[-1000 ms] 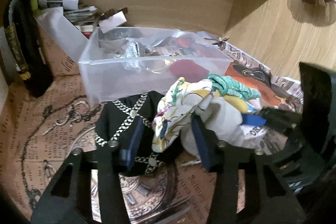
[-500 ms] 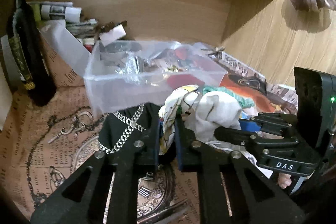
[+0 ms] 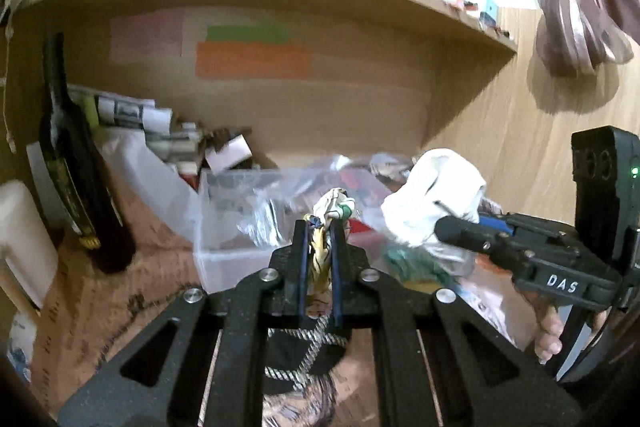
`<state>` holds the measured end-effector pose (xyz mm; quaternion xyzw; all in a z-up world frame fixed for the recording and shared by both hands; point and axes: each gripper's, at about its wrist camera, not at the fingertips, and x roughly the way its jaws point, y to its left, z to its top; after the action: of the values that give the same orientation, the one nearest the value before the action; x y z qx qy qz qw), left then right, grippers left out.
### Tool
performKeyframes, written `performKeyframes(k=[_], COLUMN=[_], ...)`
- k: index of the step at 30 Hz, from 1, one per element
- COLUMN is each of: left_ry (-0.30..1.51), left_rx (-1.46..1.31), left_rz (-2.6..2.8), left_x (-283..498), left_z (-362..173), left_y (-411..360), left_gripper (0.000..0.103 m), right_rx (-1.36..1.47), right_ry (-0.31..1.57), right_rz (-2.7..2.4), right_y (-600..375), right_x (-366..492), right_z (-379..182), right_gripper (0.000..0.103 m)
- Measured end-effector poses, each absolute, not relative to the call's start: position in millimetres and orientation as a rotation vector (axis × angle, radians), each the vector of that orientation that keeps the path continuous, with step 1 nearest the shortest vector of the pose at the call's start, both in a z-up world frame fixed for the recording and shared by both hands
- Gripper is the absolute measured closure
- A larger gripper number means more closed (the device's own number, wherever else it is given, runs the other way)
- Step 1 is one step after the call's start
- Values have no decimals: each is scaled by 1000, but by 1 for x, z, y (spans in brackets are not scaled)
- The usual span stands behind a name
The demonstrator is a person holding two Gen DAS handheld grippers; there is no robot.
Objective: Organize soft objects
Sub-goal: 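Carry both cloths into the clear box and open both tools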
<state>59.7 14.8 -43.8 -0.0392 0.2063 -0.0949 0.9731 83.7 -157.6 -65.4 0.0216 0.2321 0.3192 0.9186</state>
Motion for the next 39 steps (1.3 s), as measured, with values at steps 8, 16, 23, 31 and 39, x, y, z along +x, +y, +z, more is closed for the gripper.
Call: performKeyframes(k=[8,16,23,31,39], left_ry=[367,423,513,614,686], left_rx=[-81,-84,-68,-7,20], left_rz=[-119,-46,-12,-11,-52], left_x=[86,130,171,198,203], left_z=[-23,-32,-58,-89,-103], left_y=[28,46,53,44,33], left_gripper=[94,94,94,94,87], right_rx=[33,2,-76,-198,-260], right_ry=[389,423,549,705,814], right_rz=[634,600,590,597,588], right_y=[-153,-137,-115,-93,-78], right_x=[112,152,189,213,227], right_z=[-35,-39,-60,-86,-108], right_gripper=[81,81,81,81,78])
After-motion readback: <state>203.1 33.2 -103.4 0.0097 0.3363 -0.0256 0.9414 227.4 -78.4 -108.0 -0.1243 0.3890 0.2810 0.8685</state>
